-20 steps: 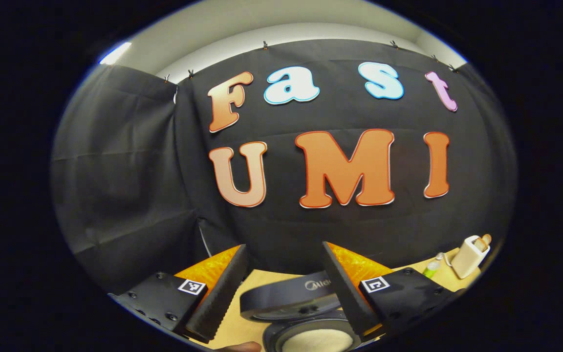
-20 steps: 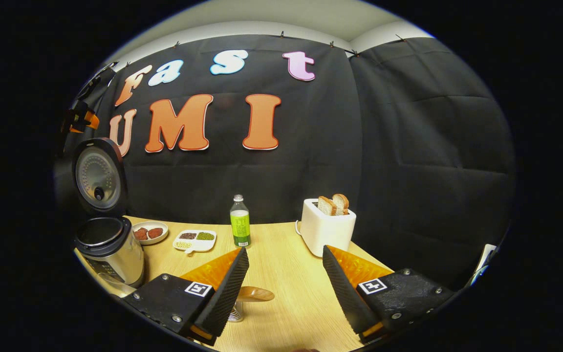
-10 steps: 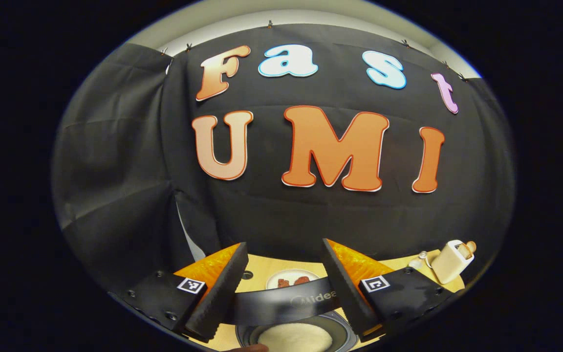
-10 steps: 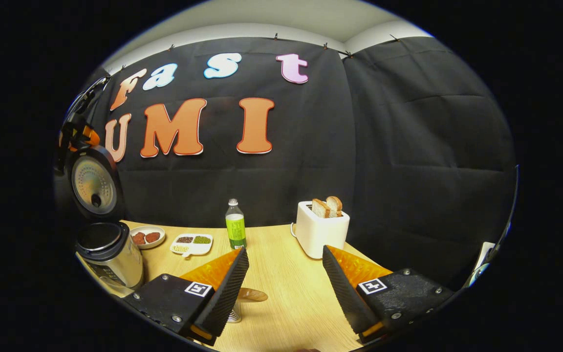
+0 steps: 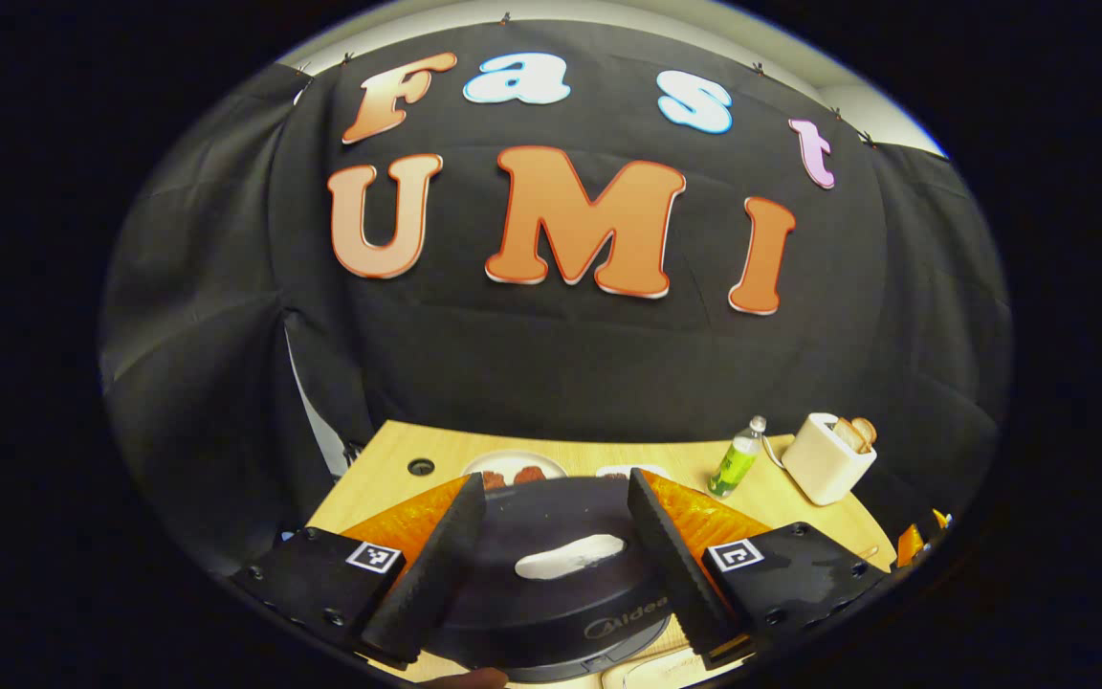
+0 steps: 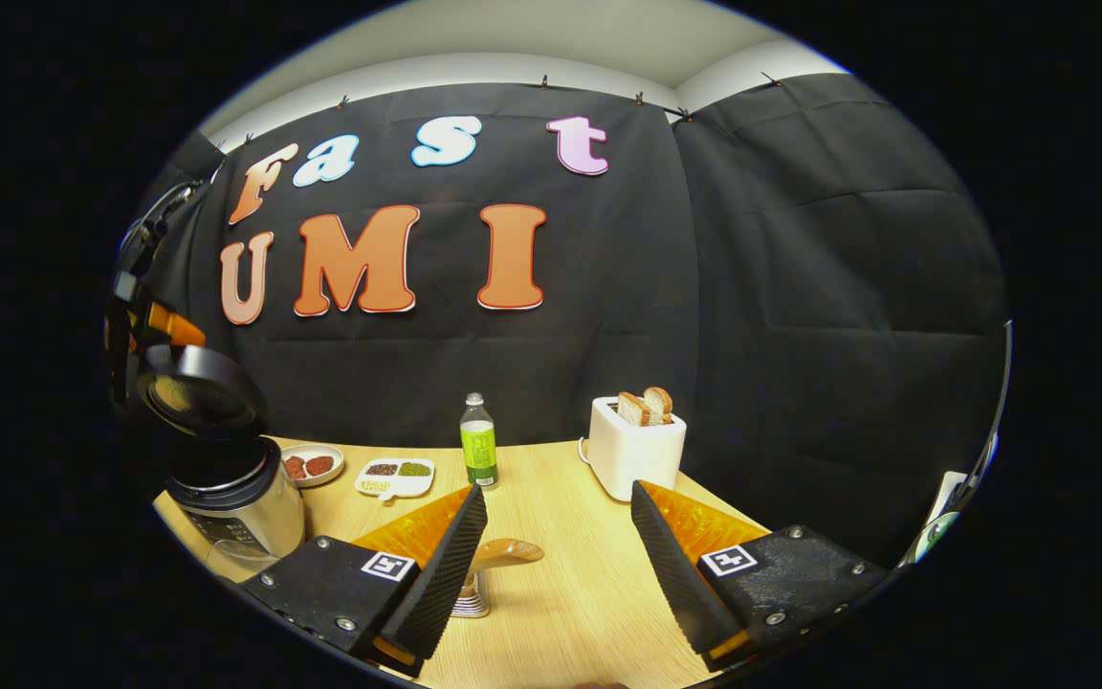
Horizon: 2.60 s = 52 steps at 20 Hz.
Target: Close the left gripper, press the button to open the rice cooker; take a wooden spoon from the chopstick holder with the right hand, scoop a spoonful of rice and pour it into the rice cooker, then put the wooden spoon back into the chopstick holder.
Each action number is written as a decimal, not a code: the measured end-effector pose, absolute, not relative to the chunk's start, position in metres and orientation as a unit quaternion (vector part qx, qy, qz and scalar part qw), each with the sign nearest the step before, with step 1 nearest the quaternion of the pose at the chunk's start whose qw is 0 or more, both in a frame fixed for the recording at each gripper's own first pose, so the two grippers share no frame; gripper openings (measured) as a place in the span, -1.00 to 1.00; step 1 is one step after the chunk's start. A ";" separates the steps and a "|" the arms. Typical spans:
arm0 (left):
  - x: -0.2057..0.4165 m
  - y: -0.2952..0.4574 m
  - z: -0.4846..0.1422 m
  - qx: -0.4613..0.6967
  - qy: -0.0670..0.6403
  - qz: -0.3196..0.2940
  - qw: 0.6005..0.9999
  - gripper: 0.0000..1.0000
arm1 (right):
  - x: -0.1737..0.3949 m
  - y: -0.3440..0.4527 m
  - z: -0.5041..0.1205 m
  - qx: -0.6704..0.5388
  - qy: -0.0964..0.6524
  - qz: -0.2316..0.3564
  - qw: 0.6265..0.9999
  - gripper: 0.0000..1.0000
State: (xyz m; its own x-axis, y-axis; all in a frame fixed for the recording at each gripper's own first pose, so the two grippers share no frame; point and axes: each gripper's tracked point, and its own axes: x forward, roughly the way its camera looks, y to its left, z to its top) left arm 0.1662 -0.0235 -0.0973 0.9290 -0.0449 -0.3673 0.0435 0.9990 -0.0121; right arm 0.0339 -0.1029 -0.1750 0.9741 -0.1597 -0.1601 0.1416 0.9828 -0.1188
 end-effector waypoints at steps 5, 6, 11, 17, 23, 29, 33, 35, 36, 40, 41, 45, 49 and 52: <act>0.146 -0.029 -0.152 0.016 0.187 -0.026 0.982 0.99 | 0.016 -0.098 -0.155 -0.051 0.066 -0.074 0.994 0.86; 0.144 -0.029 -0.156 0.023 0.178 -0.022 0.984 0.97 | 0.015 -0.096 -0.151 -0.048 0.064 -0.072 0.994 0.86; 0.128 -0.032 -0.175 0.052 0.124 -0.009 0.991 1.00 | 0.003 -0.085 -0.140 -0.046 0.052 -0.063 0.996 0.86; 0.118 -0.030 -0.199 0.067 0.081 -0.010 0.994 1.00 | -0.002 -0.074 -0.143 -0.037 0.053 -0.051 0.997 0.86; 0.118 -0.031 -0.201 0.088 0.053 -0.016 0.995 0.99 | -0.002 -0.070 -0.153 -0.041 0.062 -0.047 0.996 0.86; 0.114 -0.023 -0.194 0.086 0.086 -0.037 0.992 0.96 | 0.004 -0.078 -0.156 -0.047 0.075 -0.053 0.995 0.87; 0.097 0.020 -0.142 0.124 0.080 0.039 0.988 1.00 | 0.009 -0.077 -0.122 -0.047 0.057 -0.046 0.996 0.86; 0.078 0.024 -0.104 0.106 0.066 0.049 0.991 0.93 | 0.013 -0.073 -0.099 -0.052 0.044 -0.041 0.997 0.86; 0.067 0.025 -0.082 0.091 0.057 0.049 0.993 1.00 | 0.014 -0.070 -0.087 -0.055 0.037 -0.036 0.997 0.86; 0.019 0.041 0.022 0.096 -0.014 0.080 0.992 1.00 | 0.013 -0.055 -0.037 -0.047 0.007 -0.014 0.999 0.86; 0.007 0.040 0.044 0.099 -0.034 0.083 0.991 1.00 | 0.012 -0.051 -0.027 -0.047 0.003 -0.010 0.999 0.86; -0.018 0.009 0.072 0.027 -0.049 0.022 0.998 1.00 | 0.004 -0.040 0.002 -0.042 -0.006 0.005 0.999 0.85; -0.014 0.025 0.083 0.022 -0.055 0.047 0.997 1.00 | 0.000 -0.035 0.009 -0.063 -0.006 0.010 0.998 0.86; -0.010 0.020 0.081 -0.002 -0.054 0.038 0.998 1.00 | 0.003 -0.030 0.003 -0.061 -0.002 0.018 0.998 0.86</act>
State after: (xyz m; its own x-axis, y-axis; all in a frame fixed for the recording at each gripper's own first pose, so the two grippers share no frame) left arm -0.0101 0.0201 0.0811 0.9913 0.0769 0.1072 -0.0766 0.9970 -0.0077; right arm 0.0026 -0.0302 0.0030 0.9993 0.0368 0.0014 -0.0364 0.9918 -0.1221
